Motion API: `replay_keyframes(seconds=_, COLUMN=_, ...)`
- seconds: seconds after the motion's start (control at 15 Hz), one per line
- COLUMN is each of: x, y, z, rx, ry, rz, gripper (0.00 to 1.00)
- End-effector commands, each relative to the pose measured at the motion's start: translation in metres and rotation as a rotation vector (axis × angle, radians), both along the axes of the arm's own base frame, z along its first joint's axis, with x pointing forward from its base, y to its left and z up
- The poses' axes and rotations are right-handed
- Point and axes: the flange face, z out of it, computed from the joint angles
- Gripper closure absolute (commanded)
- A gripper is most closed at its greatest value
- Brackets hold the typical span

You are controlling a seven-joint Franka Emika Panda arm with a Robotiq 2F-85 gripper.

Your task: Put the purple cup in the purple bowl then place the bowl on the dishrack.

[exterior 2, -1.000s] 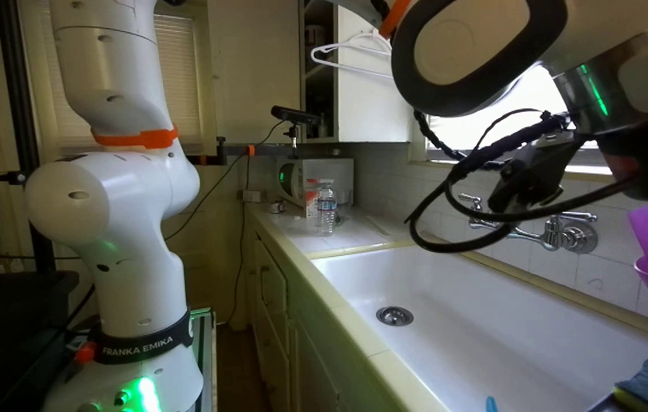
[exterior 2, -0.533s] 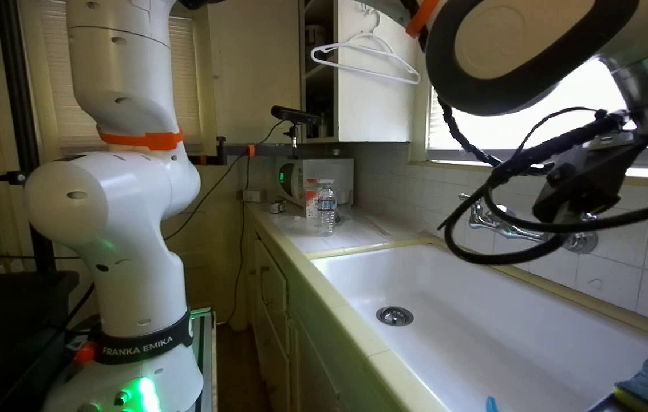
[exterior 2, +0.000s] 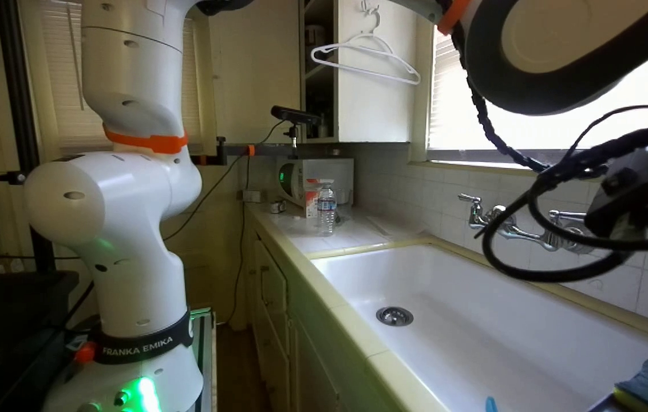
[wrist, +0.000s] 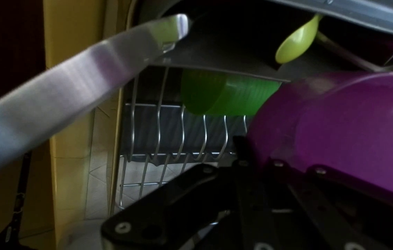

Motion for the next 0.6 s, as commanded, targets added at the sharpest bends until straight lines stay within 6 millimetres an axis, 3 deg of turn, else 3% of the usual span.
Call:
replay_keyframes(seconds=0.0, x=0.001, y=-0.018, z=0.001, rx=0.036, ry=-0.005, rz=-0.06, gripper=0.99)
replay_keyframes(seconds=0.53, x=0.009, y=-0.039, z=-0.001, rx=0.092, ry=-0.031, rz=-0.158, gripper=0.99)
